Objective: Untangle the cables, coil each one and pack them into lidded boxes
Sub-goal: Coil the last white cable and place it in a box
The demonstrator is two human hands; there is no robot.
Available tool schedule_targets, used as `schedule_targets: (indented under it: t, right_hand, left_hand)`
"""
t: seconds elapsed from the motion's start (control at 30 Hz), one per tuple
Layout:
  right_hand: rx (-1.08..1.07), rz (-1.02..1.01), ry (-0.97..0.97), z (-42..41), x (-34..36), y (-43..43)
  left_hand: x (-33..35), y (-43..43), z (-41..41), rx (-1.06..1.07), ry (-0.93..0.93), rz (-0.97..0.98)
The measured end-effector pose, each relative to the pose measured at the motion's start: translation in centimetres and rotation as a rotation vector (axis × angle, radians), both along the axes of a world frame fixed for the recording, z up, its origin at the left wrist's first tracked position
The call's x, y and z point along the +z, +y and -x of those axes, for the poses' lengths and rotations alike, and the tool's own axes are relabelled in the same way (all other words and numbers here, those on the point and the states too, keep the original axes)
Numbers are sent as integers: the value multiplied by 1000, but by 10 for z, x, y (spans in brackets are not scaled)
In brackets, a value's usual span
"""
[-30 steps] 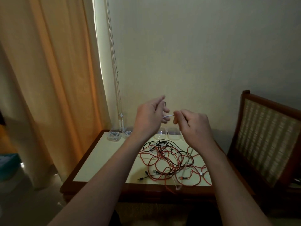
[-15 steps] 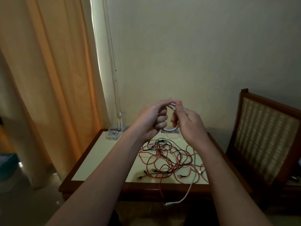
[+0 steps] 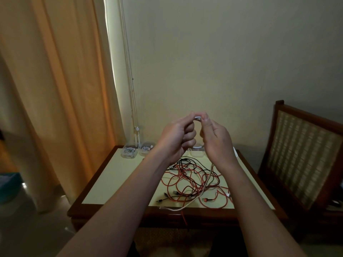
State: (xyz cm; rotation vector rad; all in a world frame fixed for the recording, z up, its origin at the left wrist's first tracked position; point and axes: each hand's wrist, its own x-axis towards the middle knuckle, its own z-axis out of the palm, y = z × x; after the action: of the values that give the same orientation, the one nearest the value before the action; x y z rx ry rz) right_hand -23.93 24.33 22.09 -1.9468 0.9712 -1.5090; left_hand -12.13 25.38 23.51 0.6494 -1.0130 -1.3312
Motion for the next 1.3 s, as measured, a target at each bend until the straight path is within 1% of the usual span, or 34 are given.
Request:
schedule_targets:
  t: [0.13, 0.37, 0.53, 0.7, 0.83, 0.9, 1.0, 1.07, 1.17, 1.3]
  right_hand:
    - [-22, 10, 9, -1, 0, 0]
    - [-72, 15, -15, -1, 5, -4]
    - [-39, -28, -31, -1, 2, -9]
    - [-44, -79, 0, 7, -2, -17]
    - [-58, -103, -8, 23, -7, -21]
    - [-64, -110, -23, 32, -11, -26]
    - [-97, -120, -41, 44, -17, -33]
    - [-119, -130, -50, 50, -20, -37]
    - [-157, -117, -19, 53, -23, -39]
    - [-223, -24, 103, 48, -24, -39]
  left_hand:
    - [0, 0, 3, 38, -64, 30]
    - [2, -2, 10, 25, 11, 48]
    - [3, -4, 6, 60, -11, 49]
    - [3, -6, -6, 115, -18, 47]
    - [8, -8, -23, 165, 82, 20]
    - [12, -10, -34, 180, 192, -31]
    - [18, -13, -52, 128, 410, -140]
    - [20, -11, -61, 118, 482, -157]
    - [19, -10, -62, 154, 528, -154]
    - [16, -17, -57, 235, 476, -107]
